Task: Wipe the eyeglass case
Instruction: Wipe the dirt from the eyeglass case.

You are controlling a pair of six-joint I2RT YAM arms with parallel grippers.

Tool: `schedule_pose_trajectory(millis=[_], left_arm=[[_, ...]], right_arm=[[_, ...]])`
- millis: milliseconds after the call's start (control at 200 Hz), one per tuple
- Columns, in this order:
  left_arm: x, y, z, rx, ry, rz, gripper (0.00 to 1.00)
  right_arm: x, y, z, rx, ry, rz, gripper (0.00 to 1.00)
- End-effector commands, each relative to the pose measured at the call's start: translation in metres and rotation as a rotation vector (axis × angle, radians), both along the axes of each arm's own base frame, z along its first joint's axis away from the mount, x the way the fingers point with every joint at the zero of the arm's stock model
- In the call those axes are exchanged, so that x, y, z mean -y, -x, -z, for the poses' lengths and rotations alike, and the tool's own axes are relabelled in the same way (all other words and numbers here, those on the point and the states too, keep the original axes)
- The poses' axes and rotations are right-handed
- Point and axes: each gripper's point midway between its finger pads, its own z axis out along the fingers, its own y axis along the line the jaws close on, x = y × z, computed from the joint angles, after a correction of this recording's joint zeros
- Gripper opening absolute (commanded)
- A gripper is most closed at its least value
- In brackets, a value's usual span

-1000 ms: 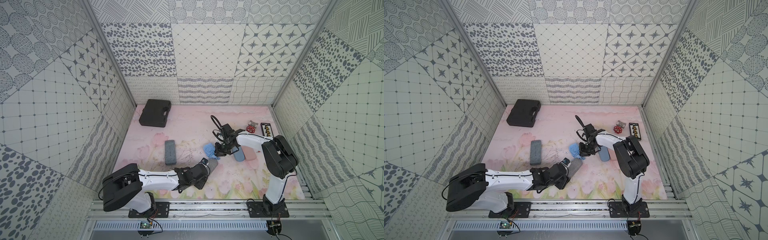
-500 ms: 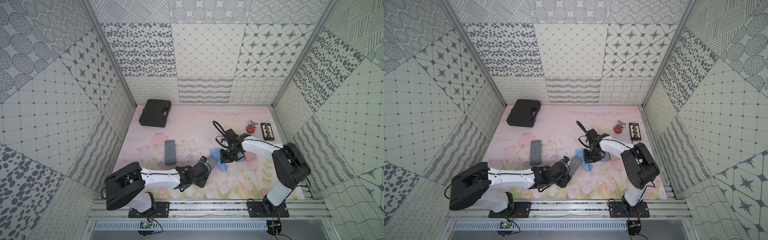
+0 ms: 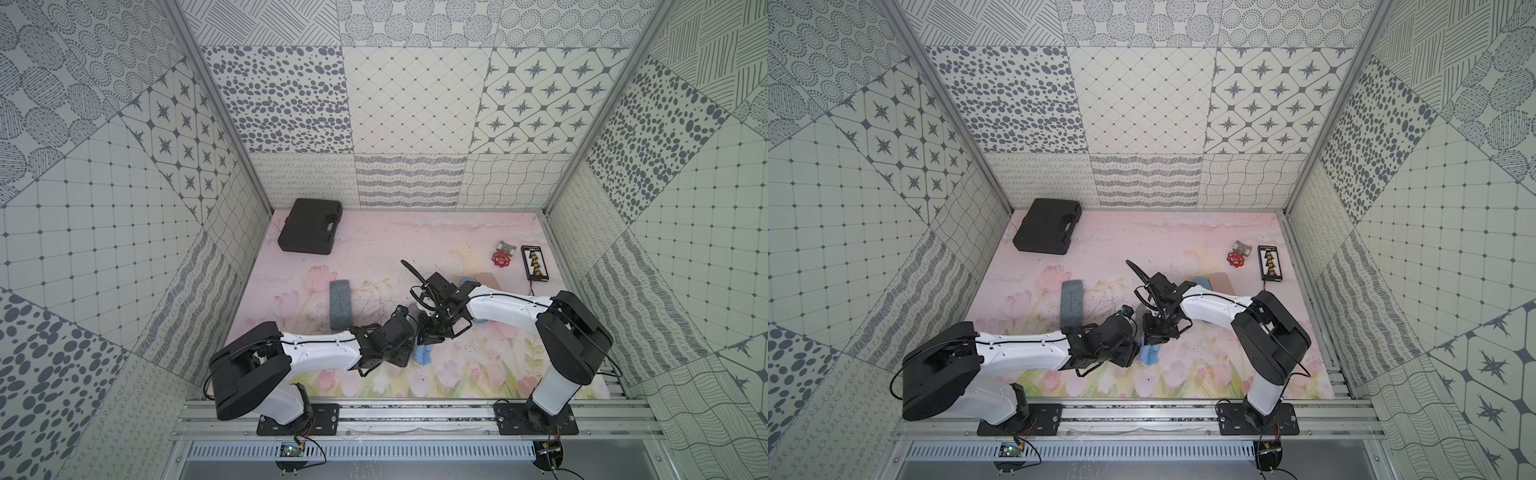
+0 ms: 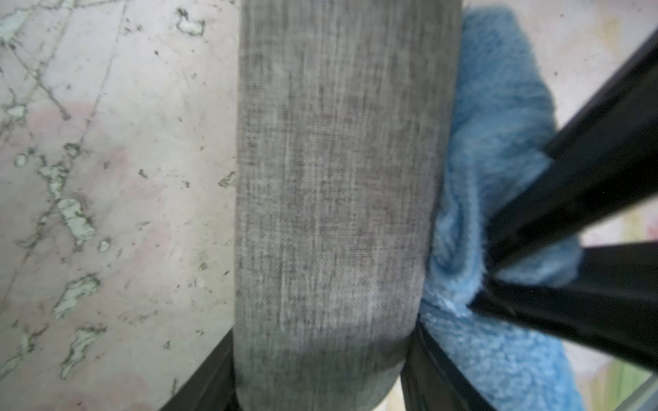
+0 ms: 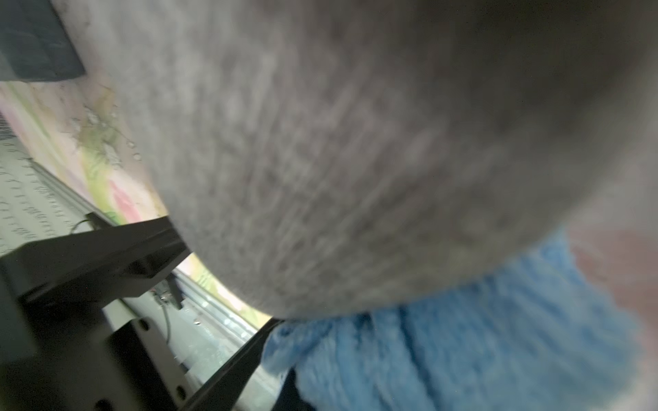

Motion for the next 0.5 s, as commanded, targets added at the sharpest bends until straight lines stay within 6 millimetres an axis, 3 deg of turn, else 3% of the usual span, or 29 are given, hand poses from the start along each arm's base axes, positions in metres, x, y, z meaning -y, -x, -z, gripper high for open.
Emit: schedule_pose_trajectory(millis=[0,65,125,215,310,370,495], left_arm=[[-0.001,0.024,0.015,-0.120,-0.024,0.106,0.06],[-0.003,0.026,0.016,-0.125,-0.023,0.107,0.06],[-0.003,0.026,0.017,-0.125,-0.022,0.109,0.06],[-0.003,0.026,0.016,-0.124,-0.022,0.111,0.06],[0.000,0.026,0.013,-0.122,-0.011,0.115,0.07],[0.002,0.025,0.011,-0.119,-0.004,0.118,0.07],[0.005,0.023,0.006,-0.107,0.003,0.126,0.07]], right_arm=[[-0.046,-0.020,-0.098,0.066,-0.429,-0.015,0.00],[-0.033,-0.039,-0.111,0.099,-0.462,0.046,0.00],[-0.014,-0.054,-0.110,0.114,-0.448,0.106,0.00],[0.015,-0.067,-0.090,0.122,-0.351,0.173,0.00],[0.043,-0.067,-0.061,0.177,-0.105,0.154,0.00],[0.045,-0.064,-0.051,0.215,-0.014,0.112,0.00],[0.018,-0.050,-0.037,0.183,-0.034,0.052,0.00]])
